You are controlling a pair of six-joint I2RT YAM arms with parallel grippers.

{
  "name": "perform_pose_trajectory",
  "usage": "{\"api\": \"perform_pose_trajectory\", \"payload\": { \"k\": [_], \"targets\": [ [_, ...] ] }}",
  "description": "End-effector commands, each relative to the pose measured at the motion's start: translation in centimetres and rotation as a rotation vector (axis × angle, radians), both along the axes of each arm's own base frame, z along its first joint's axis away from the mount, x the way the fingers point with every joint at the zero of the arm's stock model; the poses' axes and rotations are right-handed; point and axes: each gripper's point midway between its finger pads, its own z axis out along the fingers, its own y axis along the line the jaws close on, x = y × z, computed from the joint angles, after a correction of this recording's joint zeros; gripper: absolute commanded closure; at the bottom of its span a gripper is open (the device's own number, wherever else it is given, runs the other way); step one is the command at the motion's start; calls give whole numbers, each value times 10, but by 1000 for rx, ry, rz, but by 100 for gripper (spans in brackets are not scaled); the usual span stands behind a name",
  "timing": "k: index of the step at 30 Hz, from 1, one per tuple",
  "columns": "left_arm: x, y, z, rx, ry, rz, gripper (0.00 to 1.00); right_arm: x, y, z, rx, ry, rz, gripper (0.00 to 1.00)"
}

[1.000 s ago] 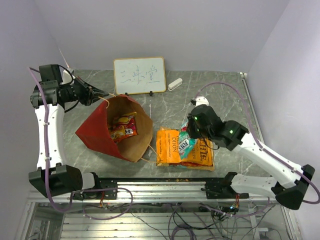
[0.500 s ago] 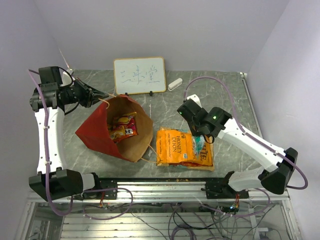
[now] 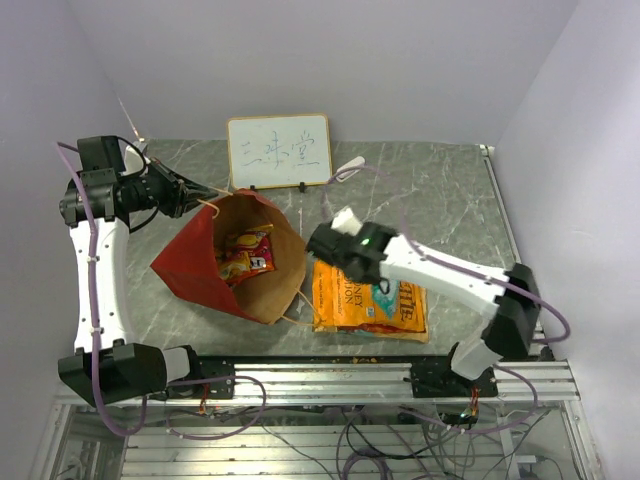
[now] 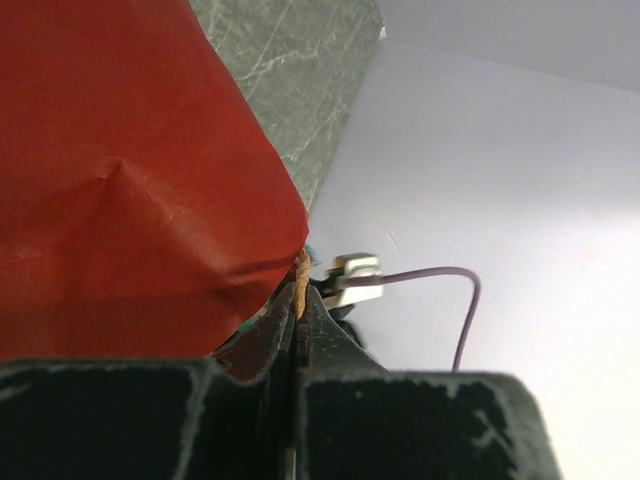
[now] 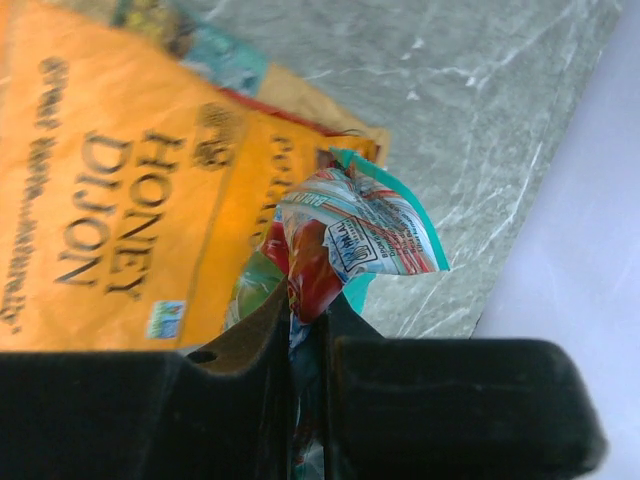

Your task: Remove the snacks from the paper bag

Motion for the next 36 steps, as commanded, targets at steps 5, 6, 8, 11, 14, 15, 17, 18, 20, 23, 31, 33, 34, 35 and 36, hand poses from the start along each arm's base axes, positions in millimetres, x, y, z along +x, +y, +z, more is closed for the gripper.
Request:
{"api": "perform_pose_trajectory", "payload": {
  "k": [5,6,8,11,14,15,17,18,20,23,31,33,34,35,36],
  "targets": [
    [-3,3,2,0,-17,21,93,-21,40,-16,-90,-43,-14,100],
    [-3,3,2,0,-18,20,93,-20,39,-18,-111,-50,-23,100],
    [-3,3,2,1,-18,16,93,-17,43,-20,-125,-50,-21,100],
    [-3,3,1,4,-13,7,93,-13,58,-22,-107,-40,5,100],
    [-3,2,1,1,-16,4,93,-12,76,-35,-61,-19,18,100],
    [-3,2,2,-2,-18,2,93,-13,82,-42,-38,-2,28,100],
    [-3,2,2,-5,-19,-3,93,-14,92,-57,-10,25,49,99],
    [-3,2,3,-1,-22,-7,93,-16,94,-64,-8,39,58,96],
    [-3,2,4,4,-21,-14,93,-18,94,-73,-19,55,68,90],
    [-5,2,4,12,-19,-16,93,-19,96,-81,-6,66,108,82],
    [-6,0,5,-15,-31,-12,93,-25,145,-92,284,124,195,47],
    [-7,-1,5,-17,-31,-12,93,-28,156,-93,393,141,183,41],
    [-8,-1,5,-17,-30,-11,93,-29,159,-93,438,151,172,40],
    [-8,-1,5,-16,-33,-10,93,-30,161,-94,471,160,163,39],
    [-8,-1,6,-17,-35,-8,93,-30,160,-94,490,166,157,38]
  ]
}}
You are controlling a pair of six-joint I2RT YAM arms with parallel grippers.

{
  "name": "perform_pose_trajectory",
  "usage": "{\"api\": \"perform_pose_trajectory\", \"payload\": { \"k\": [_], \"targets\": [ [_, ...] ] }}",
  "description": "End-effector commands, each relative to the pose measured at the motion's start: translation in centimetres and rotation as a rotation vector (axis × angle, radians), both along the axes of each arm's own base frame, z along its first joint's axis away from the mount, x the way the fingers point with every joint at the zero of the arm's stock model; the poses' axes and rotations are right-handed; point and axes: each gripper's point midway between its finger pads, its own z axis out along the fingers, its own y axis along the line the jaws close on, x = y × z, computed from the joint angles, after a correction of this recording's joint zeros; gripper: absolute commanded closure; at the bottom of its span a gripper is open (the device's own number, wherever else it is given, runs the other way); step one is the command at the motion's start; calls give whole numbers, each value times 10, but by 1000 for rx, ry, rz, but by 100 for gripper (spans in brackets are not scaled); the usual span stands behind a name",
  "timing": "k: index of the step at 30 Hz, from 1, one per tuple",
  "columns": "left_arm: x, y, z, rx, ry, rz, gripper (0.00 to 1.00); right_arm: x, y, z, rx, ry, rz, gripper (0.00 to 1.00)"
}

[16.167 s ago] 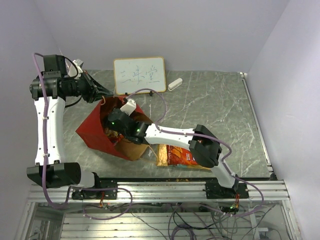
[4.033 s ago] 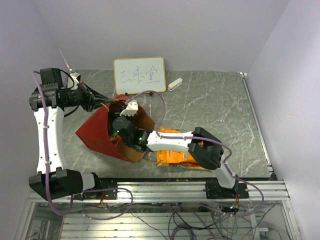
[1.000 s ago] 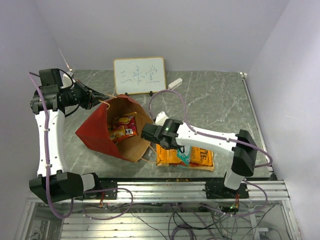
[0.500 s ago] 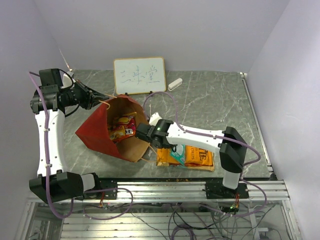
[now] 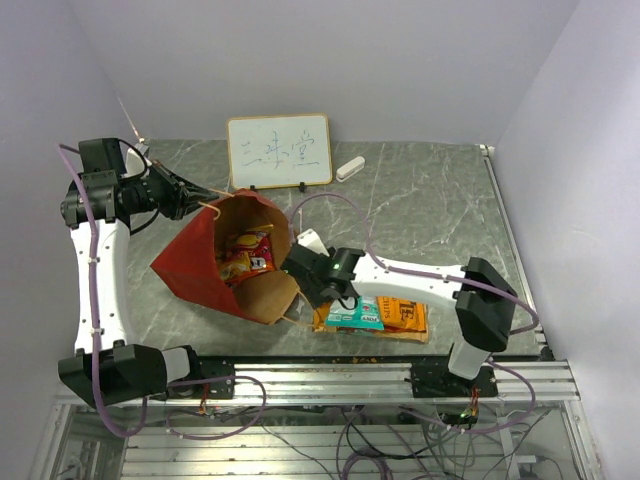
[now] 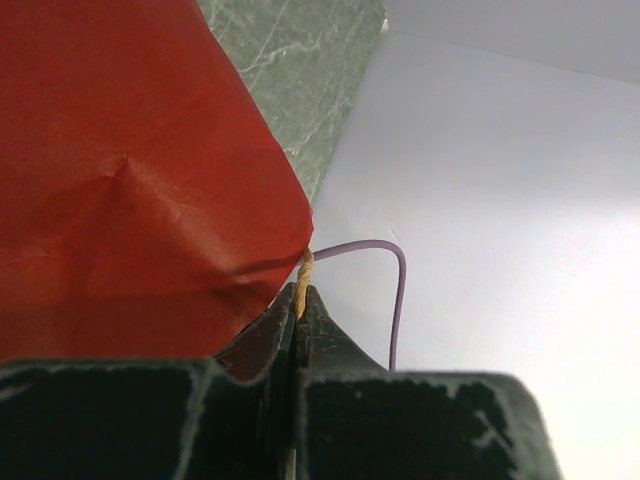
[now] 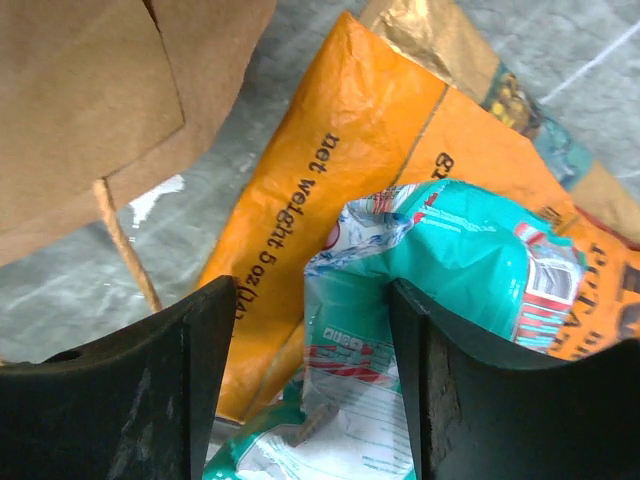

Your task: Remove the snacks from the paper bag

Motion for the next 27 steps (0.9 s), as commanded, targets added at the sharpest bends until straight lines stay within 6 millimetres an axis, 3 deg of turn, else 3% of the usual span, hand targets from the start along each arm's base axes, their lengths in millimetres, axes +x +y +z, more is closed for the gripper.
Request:
{"api": "perform_pose_trajectory", "payload": {
  "k": [1,3,8,11,13,15,17,21,24,27],
  "targets": [
    [-5,0,10,-13,-45,5,93,-4,36,6,258,64,-12,37],
    [-6,0,11,-13,-49,5,93,-3,33,19,267,48,-11,36],
    [-8,0,15,-1,-78,-7,93,-1,21,77,342,-37,14,28],
    [-7,0,20,22,-109,-15,93,0,17,89,365,-82,67,27],
    [-8,1,21,39,-114,-24,93,2,26,97,402,-114,126,27],
    [-11,-1,20,42,-114,-44,93,3,45,109,476,-123,172,27],
    [-16,-3,16,30,-96,-63,93,-5,78,122,567,-136,290,28],
    [-21,-6,14,4,-90,-62,93,-34,132,133,625,-288,731,32],
    [-23,-8,17,-9,-97,-62,93,-43,149,139,557,-485,1092,37],
    [-25,-9,15,-4,-88,-70,93,-35,157,123,391,-589,1291,39]
  ]
}}
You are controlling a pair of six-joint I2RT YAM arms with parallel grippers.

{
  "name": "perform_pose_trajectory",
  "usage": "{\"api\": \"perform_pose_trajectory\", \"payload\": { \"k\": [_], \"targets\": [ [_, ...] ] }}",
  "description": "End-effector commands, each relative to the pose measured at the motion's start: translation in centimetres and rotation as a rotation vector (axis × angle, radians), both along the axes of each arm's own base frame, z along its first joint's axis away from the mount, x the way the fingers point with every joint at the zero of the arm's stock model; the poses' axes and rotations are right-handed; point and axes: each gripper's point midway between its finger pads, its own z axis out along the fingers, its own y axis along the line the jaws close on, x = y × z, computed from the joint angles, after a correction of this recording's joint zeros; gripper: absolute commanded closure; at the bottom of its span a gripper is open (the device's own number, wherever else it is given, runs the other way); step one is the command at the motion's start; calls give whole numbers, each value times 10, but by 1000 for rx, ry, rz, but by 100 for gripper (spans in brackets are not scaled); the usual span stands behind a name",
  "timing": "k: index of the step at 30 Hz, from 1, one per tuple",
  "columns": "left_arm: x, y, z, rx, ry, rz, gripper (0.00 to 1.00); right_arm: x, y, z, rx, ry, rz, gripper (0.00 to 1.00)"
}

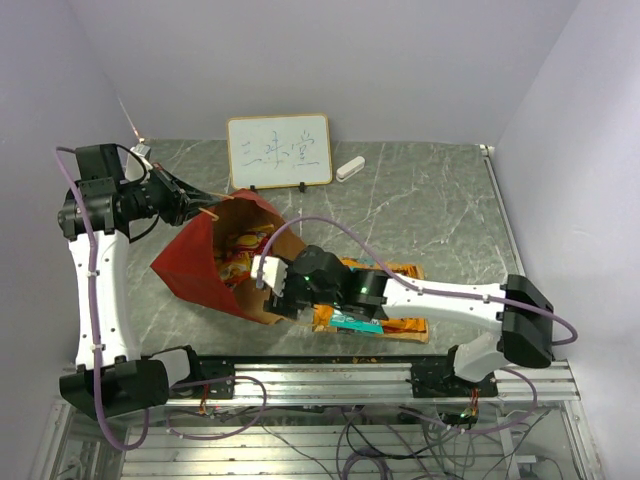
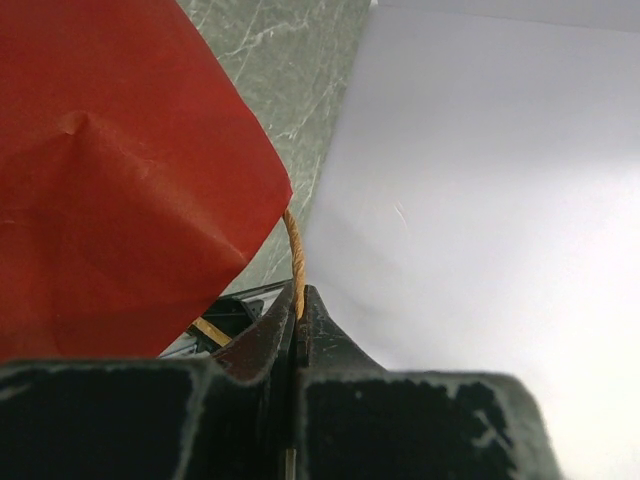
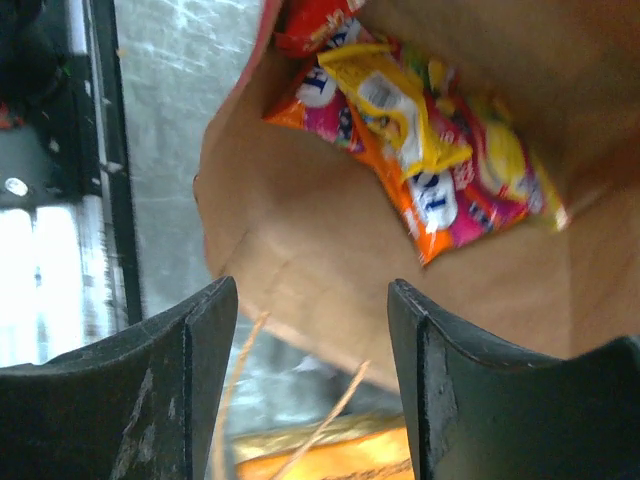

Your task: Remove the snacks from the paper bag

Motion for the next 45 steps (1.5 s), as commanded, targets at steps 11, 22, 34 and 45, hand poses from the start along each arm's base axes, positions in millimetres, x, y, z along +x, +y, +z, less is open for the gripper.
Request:
{"api": "perform_pose_trajectory", "payload": {
  "k": [11,22,34,45],
  "targets": [
    [-11,-4,13,-10,-31,-60,93,82,45,-53,-226,-533,360,38],
    [-20,-8,8,-33,-17,-71,93,103,73,-93,-261,-553,394,40],
    [-15,-7,10,-22,-22,-92,93,129,79,-108,-304,-582,290,79],
    [-5,-4,26,-30,-66,-51,93,104,66,-46,-263,-503,342,100]
  ]
}}
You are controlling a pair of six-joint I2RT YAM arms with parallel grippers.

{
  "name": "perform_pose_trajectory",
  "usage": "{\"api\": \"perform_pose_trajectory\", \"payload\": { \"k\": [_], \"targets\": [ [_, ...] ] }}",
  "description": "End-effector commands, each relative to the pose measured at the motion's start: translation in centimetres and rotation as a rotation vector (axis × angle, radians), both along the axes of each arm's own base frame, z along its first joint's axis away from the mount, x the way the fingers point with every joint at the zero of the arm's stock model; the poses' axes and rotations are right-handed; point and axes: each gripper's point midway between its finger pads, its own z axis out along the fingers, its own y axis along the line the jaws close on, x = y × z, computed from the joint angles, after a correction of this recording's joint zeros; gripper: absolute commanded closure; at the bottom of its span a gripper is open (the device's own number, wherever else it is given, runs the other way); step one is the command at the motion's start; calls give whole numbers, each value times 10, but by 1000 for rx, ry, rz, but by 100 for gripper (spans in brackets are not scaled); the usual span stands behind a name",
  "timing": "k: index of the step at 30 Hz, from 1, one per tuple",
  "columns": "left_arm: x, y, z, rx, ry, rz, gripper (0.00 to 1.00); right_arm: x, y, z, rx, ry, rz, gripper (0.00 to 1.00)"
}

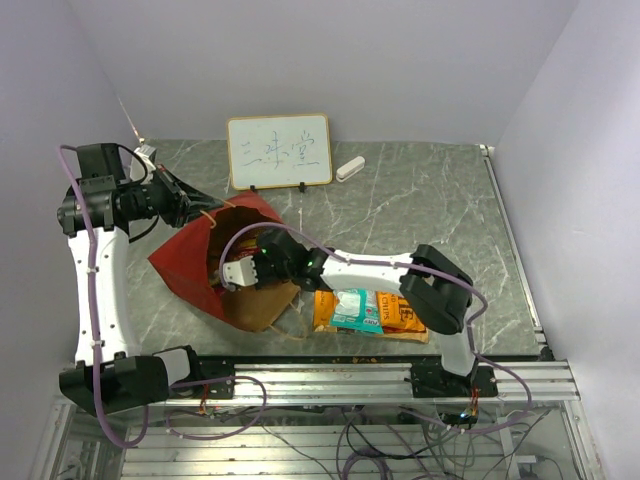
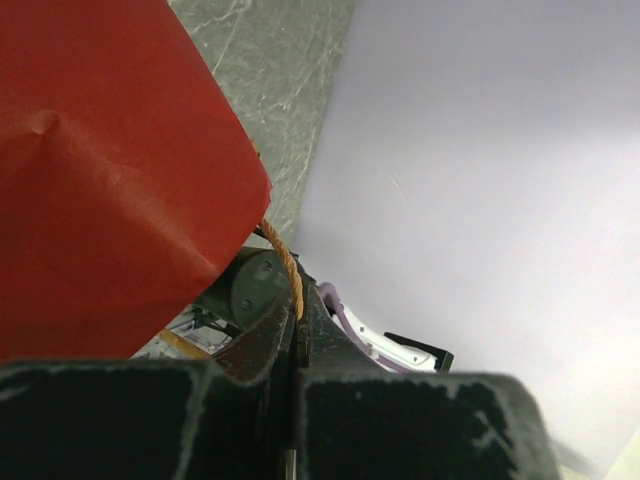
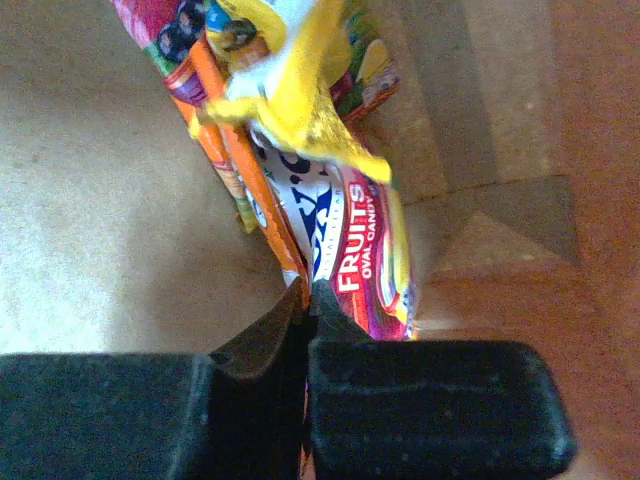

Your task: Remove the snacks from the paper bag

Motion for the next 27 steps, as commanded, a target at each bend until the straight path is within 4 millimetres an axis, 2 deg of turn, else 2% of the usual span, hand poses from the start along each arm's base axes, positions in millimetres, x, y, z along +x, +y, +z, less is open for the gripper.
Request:
{"api": "perform_pose_trajectory", "payload": {
  "k": [1,4,18,24,27],
  "targets": [
    [8,5,26,-1,-87,23,93,-15,-2,54,46,55,33,100],
    [14,6,29,4,-98,36,93,-25,-11,68,61,117,17,100],
    [24,8,30,-28,-119,70,93,-55,-34,168,371,286,-56,100],
    [22,9,32,-12,-125,71,93,-68,-62,221,485,349,-127,100],
    [24,8,31,-23,-126,74,93,-72,-84,235,525,420,-230,100]
  ]
}}
